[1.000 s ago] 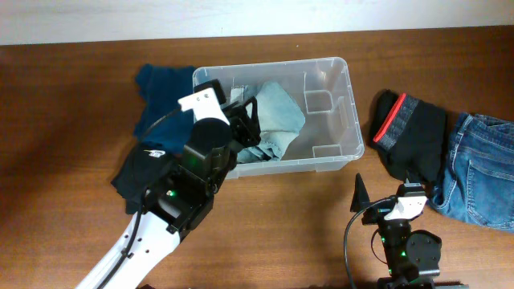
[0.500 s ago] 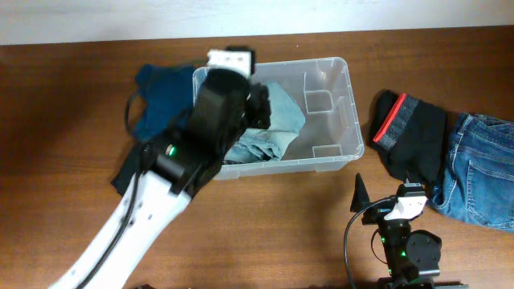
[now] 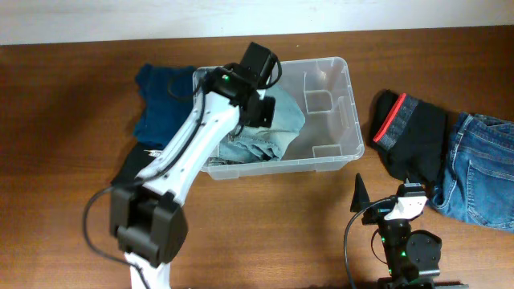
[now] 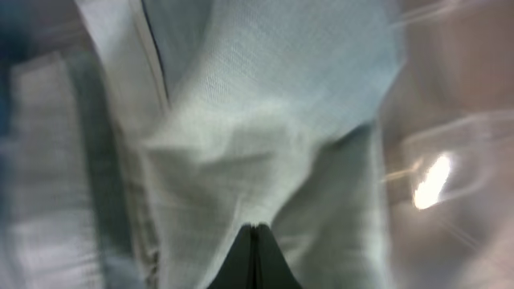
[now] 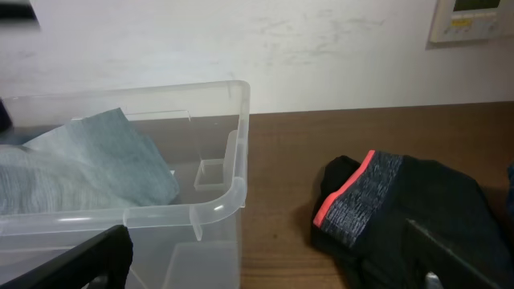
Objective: Pack container
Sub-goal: 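Push and tuck the jeans down inside the container with the left gripper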
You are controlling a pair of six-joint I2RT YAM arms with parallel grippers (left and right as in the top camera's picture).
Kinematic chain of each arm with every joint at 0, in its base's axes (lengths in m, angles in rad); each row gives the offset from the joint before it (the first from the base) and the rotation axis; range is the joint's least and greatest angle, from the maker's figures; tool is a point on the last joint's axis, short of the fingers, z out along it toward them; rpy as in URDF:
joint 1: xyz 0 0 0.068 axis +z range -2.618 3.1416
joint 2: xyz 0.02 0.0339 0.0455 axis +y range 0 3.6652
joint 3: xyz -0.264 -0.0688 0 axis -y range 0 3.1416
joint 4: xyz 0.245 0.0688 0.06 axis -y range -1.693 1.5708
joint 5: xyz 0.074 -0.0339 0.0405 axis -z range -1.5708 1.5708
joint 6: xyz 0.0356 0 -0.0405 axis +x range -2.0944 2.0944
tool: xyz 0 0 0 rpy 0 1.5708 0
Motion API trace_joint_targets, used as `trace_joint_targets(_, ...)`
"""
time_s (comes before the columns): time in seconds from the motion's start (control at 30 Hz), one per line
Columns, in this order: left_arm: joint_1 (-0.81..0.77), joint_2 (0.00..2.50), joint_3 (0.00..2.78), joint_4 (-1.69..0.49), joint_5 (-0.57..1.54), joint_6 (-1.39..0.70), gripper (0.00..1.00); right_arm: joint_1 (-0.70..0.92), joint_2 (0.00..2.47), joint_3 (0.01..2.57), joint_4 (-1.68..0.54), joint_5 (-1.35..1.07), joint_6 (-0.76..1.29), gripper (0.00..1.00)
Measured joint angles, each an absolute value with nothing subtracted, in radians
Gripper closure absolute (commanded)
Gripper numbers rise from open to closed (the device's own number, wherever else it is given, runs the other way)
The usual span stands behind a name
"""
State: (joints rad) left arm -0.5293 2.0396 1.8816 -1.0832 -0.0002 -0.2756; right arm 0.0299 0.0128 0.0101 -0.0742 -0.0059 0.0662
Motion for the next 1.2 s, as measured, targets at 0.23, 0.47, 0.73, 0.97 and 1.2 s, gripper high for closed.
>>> trace_joint_targets(0.23,-0.524,2.145,1.882,-1.212,0.060,-0.234,1.00,0.030,0.013,0.010,-0.074,-0.006,0.067,0.02)
trace_joint_targets(0.47,-0.524,2.223,1.889,-1.235,0.072,-0.226,1.00,0.030,0.013,0.010,-0.074,-0.006,0.067,0.02)
trace_joint_targets(0.73,-0.523,2.291,1.903,-1.232,0.076,-0.226,1.00,0.030,0.013,0.010,-0.074,-0.006,0.067,0.02)
trace_joint_targets(0.97,-0.521,2.306,2.022,-1.331,0.079,-0.225,1.00,0.030,0.013,0.010,-0.074,-0.006,0.067,0.02)
trace_joint_targets(1.2,-0.521,2.269,2.304,-1.381,0.074,-0.258,1.00,0.030,0.013,0.010,-0.074,-0.006,0.067,0.02)
